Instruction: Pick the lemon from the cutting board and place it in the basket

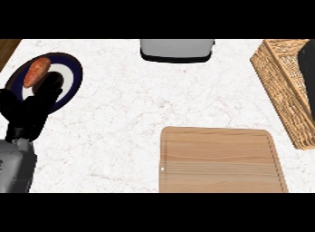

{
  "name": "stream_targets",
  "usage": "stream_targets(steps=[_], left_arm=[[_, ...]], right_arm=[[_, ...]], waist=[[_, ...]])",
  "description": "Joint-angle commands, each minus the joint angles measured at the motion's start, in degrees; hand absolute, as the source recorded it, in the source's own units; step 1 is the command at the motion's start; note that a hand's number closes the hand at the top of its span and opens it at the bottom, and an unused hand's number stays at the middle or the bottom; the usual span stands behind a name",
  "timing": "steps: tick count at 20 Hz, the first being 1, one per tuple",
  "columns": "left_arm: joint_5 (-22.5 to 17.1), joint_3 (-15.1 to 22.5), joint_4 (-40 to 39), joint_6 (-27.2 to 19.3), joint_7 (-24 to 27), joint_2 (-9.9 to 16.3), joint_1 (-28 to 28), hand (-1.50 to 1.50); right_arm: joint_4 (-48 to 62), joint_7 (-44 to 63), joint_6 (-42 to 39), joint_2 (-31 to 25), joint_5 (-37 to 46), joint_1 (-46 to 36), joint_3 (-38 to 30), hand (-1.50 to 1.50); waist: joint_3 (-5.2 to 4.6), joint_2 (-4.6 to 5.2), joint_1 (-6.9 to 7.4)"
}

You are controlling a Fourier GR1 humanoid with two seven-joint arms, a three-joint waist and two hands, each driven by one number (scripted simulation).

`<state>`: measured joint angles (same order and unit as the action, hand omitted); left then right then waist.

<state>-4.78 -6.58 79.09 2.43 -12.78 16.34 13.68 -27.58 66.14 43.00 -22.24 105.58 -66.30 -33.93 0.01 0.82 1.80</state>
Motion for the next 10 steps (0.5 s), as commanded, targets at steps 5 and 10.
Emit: stream_targets(steps=[5,10], left_arm=[[-0.7,-0.6,0.6,0.8,-2.0,0.8,1.8,0.0],[-1.6,-1.2,2.2,1.7,-2.3,1.1,-0.8,0.0]], right_arm=[[0.2,7.5,8.1,1.7,1.0,1.9,-3.1,-1.5],[-4.6,6.7,12.8,2.7,1.4,3.4,-4.1,-1.5]], waist=[[0.06,-0.07,0.4],[0.02,-0.49,-0.19]])
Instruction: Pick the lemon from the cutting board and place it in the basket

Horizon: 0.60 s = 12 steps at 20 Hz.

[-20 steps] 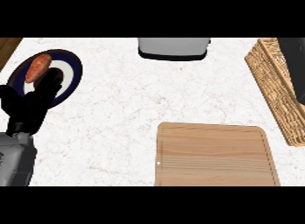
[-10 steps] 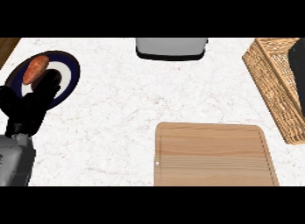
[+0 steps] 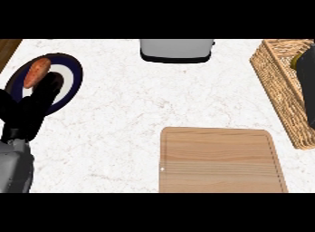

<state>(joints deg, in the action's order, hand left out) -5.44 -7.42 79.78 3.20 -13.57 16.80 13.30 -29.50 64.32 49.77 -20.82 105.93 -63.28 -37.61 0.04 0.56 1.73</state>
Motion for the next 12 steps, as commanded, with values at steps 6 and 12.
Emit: stream_targets(steps=[6,12], left_arm=[[0.2,-1.2,0.7,-1.0,0.4,0.2,-1.4,0.0],[0.7,-1.7,0.3,-1.6,-0.5,0.6,-2.0,0.0]], right_arm=[[-15.3,8.3,13.6,1.7,0.5,2.4,-6.1,-1.5],[-32.5,4.8,10.8,12.4,-0.6,8.6,-8.2,-1.5]], waist=[[-0.05,-0.96,-1.88],[-0.14,-2.02,-4.59]])
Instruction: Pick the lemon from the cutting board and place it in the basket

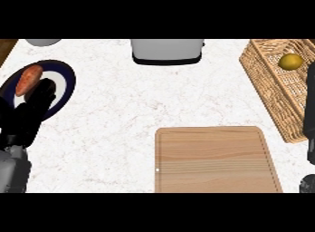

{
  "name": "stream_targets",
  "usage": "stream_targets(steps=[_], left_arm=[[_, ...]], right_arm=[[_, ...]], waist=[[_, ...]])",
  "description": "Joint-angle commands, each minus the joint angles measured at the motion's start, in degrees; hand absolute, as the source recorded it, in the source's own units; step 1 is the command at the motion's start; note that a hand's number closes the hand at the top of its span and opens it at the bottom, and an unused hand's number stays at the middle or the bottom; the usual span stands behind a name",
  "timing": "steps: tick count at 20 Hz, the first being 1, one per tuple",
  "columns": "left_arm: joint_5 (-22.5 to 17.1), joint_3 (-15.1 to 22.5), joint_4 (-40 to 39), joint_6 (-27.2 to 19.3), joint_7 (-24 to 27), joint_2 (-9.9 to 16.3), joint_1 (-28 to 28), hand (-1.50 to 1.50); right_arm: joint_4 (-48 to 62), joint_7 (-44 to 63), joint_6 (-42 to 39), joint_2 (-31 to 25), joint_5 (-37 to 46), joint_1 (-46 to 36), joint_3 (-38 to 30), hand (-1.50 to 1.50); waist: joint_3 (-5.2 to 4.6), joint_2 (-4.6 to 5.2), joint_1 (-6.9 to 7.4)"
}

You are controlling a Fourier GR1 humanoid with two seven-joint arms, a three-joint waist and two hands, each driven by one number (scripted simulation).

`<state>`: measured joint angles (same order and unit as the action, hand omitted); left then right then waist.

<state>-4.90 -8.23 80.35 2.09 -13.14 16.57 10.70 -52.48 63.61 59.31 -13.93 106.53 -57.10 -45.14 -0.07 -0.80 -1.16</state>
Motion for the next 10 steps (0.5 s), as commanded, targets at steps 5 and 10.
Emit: stream_targets(steps=[5,10], left_arm=[[0.5,-1.1,-0.5,-1.4,0.0,0.0,-1.6,0.0],[-0.1,-1.3,-1.5,0.7,2.4,0.3,-3.5,0.0]], right_arm=[[-23.1,2.2,-6.8,13.6,-8.1,10.4,3.5,-1.5],[-34.4,4.0,-11.5,13.8,-15.0,21.9,13.6,-1.5]], waist=[[-0.02,-1.54,-2.87],[-0.09,-1.22,-1.96]])
